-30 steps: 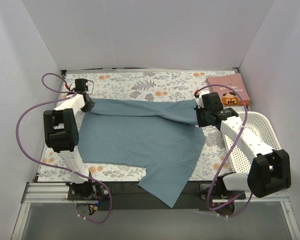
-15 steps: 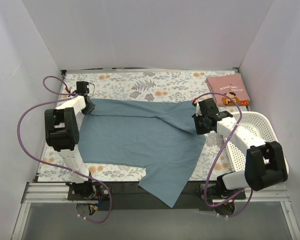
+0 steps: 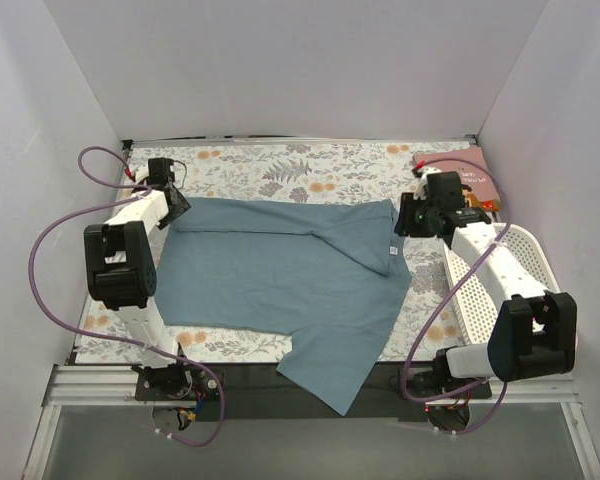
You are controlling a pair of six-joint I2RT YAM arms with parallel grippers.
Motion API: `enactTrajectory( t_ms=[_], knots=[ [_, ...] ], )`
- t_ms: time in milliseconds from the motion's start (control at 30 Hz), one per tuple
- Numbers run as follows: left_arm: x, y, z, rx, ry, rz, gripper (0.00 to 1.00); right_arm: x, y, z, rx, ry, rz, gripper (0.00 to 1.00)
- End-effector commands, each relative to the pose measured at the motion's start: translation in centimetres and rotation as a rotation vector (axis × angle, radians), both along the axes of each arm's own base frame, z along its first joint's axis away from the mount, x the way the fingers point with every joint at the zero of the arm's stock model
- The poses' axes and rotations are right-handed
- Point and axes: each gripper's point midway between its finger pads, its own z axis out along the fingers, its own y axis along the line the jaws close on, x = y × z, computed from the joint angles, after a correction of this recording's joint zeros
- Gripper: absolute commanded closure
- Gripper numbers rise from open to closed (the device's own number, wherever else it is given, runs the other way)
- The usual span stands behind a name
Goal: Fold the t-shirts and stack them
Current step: Fold the tshirt
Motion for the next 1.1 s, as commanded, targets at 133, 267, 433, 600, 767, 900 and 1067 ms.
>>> enactTrajectory(
  t_ms=[133, 267, 433, 600, 767, 900, 1067],
  knots=[
    [4.3, -2.1, 6.3, -0.072, -0.229, -0.134, 0.49, 9.1, -0.5, 4.0, 0.356, -0.186, -0.128, 0.54],
    [5.2, -3.1, 3.0, -0.122, -0.168, -0.169, 0.51, 11.2, -0.6, 1.6, 0.426, -0.151, -0.141, 0.54],
    [5.0, -3.2, 0.2, -0.134, -0.110, -0.165, 0.53, 11.9, -1.2, -1.0, 0.455, -0.118, -0.144, 0.55],
    [3.9, -3.3, -1.6, -0.144, -0.066, -0.155, 0.53, 9.3, -0.7, -3.8, 0.456, -0.043, -0.122, 0.57],
    [2.7, -2.9, -2.7, -0.130, -0.035, -0.137, 0.53, 5.6, 0.3, -4.5, 0.448, -0.001, -0.056, 0.57],
    [2.1, -2.7, -3.4, -0.121, -0.021, -0.121, 0.53, 2.5, 2.2, -5.7, 0.424, 0.038, 0.024, 0.57],
    [1.4, -2.6, -4.2, -0.120, 0.000, -0.114, 0.53, -0.6, 3.6, -6.2, 0.417, 0.082, 0.099, 0.56]
  ],
)
